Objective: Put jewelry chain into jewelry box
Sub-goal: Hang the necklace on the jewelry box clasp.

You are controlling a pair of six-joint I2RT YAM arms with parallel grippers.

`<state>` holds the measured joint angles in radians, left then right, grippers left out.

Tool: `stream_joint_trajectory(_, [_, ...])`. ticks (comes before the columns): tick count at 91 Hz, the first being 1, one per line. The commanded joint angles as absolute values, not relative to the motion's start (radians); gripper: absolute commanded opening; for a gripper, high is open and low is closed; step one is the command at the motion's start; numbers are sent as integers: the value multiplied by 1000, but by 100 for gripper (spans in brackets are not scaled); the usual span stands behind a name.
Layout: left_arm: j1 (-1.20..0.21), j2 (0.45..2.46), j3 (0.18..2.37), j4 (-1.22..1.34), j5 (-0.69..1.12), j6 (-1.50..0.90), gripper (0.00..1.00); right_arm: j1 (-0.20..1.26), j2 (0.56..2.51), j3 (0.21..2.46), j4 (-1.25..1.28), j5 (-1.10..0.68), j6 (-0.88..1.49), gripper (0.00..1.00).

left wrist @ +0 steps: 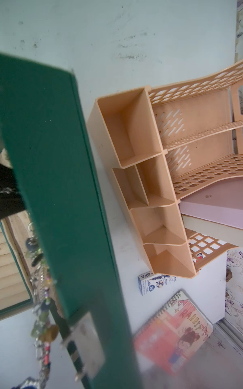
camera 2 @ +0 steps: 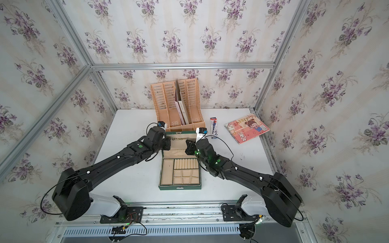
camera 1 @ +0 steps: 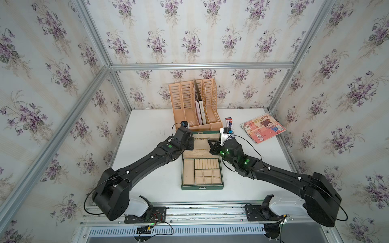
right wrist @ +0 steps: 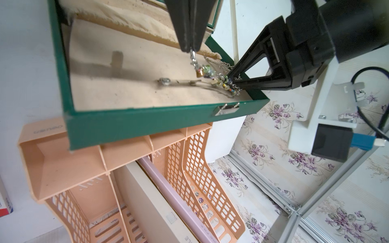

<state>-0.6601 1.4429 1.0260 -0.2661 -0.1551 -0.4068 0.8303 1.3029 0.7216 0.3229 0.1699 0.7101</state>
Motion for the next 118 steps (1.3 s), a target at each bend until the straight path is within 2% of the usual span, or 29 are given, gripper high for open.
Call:
stream_joint_trajectory(1, [-657,1454,1037,-291,-127,-429,0,830,1303,719,342,180,727,0])
stream_joint_trajectory(31, [-657,1463,1052,-291,-118,-436,0,830,1322,711,347,171,749,0])
stream_joint_trajectory(63, [-657,1384,1054,-268,-123,-425,0,831,1262,694,398,171,738,0])
stream_joint_trajectory(118, [-647,1498,1095,-308,-138,-456,0,831,1324,699,388,160,769,0])
